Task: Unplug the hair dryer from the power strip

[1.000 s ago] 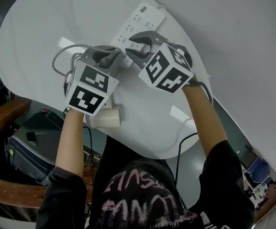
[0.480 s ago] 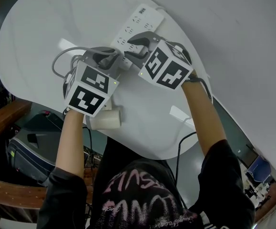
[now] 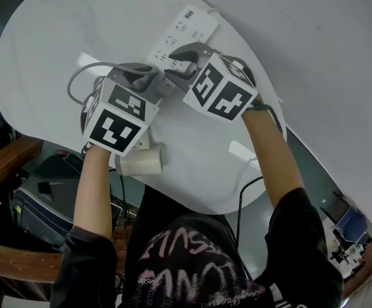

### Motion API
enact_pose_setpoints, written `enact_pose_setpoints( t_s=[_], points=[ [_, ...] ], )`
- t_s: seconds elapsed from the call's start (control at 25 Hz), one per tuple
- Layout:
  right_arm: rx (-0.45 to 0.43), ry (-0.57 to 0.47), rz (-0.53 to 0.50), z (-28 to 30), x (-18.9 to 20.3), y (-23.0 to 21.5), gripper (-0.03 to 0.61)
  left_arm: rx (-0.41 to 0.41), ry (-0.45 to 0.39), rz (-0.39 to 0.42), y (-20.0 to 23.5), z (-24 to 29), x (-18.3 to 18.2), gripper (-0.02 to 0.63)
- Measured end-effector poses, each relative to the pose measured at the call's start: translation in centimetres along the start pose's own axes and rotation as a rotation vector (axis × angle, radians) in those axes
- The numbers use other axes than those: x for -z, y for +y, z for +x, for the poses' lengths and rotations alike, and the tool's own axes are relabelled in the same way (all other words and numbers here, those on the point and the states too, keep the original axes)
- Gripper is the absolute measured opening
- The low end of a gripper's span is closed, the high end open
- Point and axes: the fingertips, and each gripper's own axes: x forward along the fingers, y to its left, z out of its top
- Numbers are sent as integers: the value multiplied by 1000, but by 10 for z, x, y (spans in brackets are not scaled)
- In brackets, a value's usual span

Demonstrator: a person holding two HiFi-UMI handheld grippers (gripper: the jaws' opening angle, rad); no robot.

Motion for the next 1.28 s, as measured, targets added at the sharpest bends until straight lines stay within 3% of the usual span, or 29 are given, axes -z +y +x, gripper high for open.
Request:
enact_pose_setpoints(
  t_s=[0.16,0.36,0.56,0.76,0.96,1.16,1.28],
  points=[
    [3,2,2,1,1,1,146,-19,-4,53,-3,0,0,58],
    [10,-11,6,0,0,0,144,-12,-6,23,0,-2,-1,55],
    [14,-4,15,-2,0,-1,146,-37,16,112,-4,-2,-3,54],
    [21,-6,16,0,0,1,141,-19,-2,49,-1,-3,-1,52],
    [14,0,23,1,2,-1,144,-23,8,99,-3,-1,-1,51],
    [19,9,31,1,2,-1,144,-4,-3,24,2,-3,-1,51],
    [17,9,36,1,1,-1,144,-16,11,70,0,-3,-2,49]
  ],
)
